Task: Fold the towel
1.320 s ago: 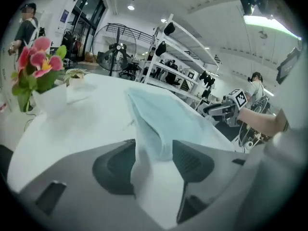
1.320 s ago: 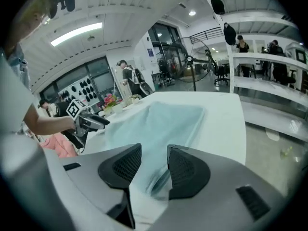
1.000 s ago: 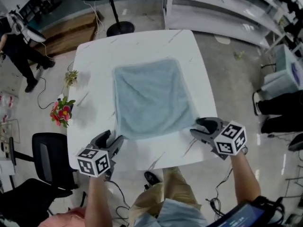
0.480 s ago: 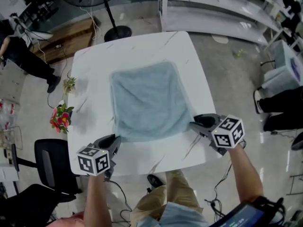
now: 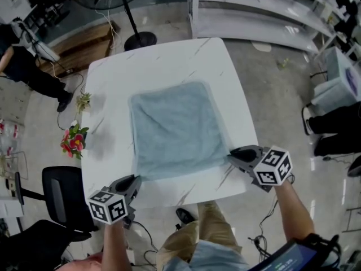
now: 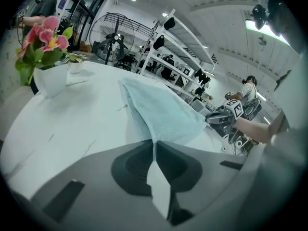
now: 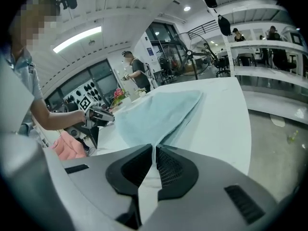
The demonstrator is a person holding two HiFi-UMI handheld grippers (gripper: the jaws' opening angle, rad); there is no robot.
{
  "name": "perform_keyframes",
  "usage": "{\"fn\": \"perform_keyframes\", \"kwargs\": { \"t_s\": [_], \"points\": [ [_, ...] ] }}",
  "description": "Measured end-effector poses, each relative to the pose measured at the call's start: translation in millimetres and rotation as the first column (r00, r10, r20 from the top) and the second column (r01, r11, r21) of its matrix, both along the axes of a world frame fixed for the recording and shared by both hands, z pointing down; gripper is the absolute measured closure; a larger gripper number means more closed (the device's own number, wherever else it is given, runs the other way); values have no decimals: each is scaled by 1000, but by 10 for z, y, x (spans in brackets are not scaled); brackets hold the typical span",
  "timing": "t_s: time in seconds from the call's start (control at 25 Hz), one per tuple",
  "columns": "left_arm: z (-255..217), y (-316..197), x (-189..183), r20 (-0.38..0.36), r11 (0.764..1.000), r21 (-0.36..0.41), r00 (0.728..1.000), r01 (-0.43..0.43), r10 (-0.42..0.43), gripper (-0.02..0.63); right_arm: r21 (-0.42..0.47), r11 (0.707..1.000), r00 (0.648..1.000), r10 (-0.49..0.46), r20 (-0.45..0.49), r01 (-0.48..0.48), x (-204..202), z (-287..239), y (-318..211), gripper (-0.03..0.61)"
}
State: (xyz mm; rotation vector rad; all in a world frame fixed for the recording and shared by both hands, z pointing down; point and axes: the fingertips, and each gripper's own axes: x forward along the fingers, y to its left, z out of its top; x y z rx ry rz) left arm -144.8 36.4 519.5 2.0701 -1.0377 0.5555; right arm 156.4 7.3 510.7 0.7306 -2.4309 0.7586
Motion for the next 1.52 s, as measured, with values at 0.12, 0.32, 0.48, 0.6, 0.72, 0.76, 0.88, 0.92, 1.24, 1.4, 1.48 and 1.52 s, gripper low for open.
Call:
{"fn": "perform_keyframes", "kwargs": {
  "t_s": [0.12,0.32,0.48,0.6,0.72,0.76,0.88,0.92,1.24,1.4,1.48,1.52],
  "points": [
    [8,215,-36,7,1000,-2,1000,-3,3,589,-1,1000,999,-29,-38,29,-35,38,176,537],
    [-6,511,-65,20,1000,23,1000,2,-3,589,6,997,994,-71,-84,71,-100,87,467,537],
    [-12,667,-71,19,999,30,1000,11,-12,589,17,996,990,-84,-112,86,-103,128,599,540],
    [20,755,-81,25,999,31,1000,14,-15,589,23,995,988,-88,-127,92,-112,141,650,541],
    [38,832,-87,21,999,32,1000,16,-17,589,25,993,983,-109,-145,114,-123,156,718,541],
    [41,848,-89,21,999,33,1000,16,-16,589,28,992,981,-119,-152,124,-122,153,738,540],
    [16,848,-103,16,999,40,1000,20,-21,589,87,982,975,-153,-161,169,-142,6,743,489],
    [-2,840,-107,13,999,43,1000,22,-22,589,137,971,970,-171,-175,196,-159,-89,733,444],
    [-36,838,-105,7,999,45,1000,17,-17,589,423,721,816,-353,-457,548,-375,-270,935,373],
    [-31,831,-92,5,999,40,1000,13,-14,589,386,635,705,-378,-600,669,-326,-54,938,373],
    [-28,831,-100,-1,999,36,1000,16,-15,589,371,602,657,-368,-658,708,-302,53,907,385],
    [-28,832,-105,-6,999,34,1000,17,-17,589,371,588,642,-356,-679,719,-294,95,884,409]
  ]
}}
